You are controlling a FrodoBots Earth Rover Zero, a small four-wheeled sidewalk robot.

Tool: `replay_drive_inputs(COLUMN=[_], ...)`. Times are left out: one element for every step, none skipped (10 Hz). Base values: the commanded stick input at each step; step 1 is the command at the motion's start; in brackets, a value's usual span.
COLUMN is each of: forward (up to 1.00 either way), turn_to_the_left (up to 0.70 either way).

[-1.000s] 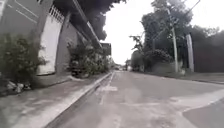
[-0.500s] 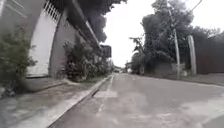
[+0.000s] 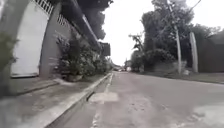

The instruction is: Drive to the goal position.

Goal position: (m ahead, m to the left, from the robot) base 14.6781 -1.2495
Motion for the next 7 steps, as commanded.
replay_drive_inputs(forward=[0.7, 0.7, 0.7, 0.7, 0.7, 0.7, 0.7], turn_to_the_left=[0.0, 0.0, 0.0, 0.0, 0.0, 0.0, -0.01])
